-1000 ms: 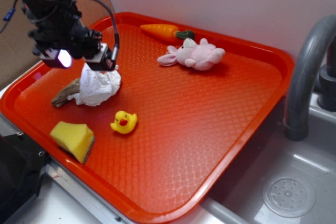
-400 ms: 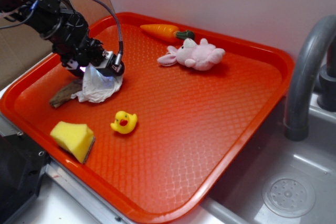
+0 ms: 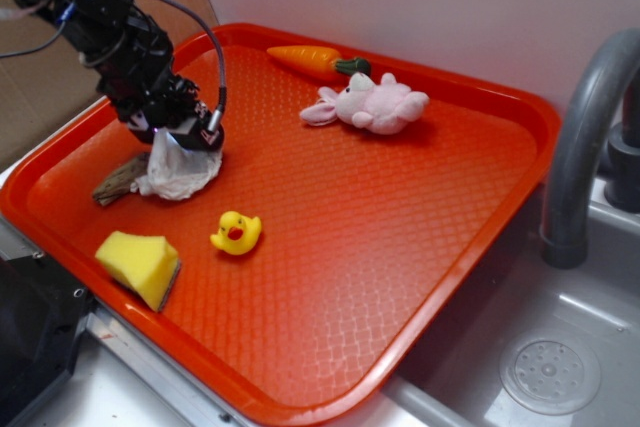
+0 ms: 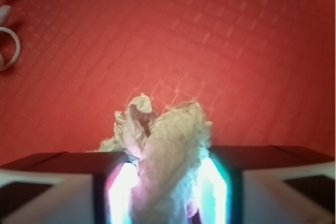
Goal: Grab the white paper.
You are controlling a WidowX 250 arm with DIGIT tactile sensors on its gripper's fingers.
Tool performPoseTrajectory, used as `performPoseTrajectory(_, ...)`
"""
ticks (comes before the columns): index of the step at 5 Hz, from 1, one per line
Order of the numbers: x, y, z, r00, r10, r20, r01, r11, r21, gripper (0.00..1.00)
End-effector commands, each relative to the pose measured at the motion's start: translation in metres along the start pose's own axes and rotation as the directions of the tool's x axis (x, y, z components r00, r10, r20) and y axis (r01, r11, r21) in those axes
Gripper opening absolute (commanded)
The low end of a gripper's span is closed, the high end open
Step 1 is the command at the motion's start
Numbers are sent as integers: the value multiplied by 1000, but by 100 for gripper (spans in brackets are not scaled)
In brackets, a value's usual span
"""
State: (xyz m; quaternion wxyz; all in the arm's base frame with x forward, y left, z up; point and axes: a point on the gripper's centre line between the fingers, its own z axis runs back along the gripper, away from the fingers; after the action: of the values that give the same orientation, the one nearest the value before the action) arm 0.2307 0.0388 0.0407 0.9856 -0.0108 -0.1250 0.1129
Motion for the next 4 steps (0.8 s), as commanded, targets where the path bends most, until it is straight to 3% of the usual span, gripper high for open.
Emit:
performPoseTrajectory(1, 48, -41, 30, 937, -342, 64, 329, 931, 161, 0)
performPoseTrajectory(2, 51, -68, 41, 883, -468, 40, 455, 873, 176, 0)
performPoseTrajectory(3, 42, -83, 75, 857, -513, 43, 504, 853, 132, 0)
performPoseTrajectory(4, 29, -91, 114, 856, -513, 62, 503, 855, 124, 0)
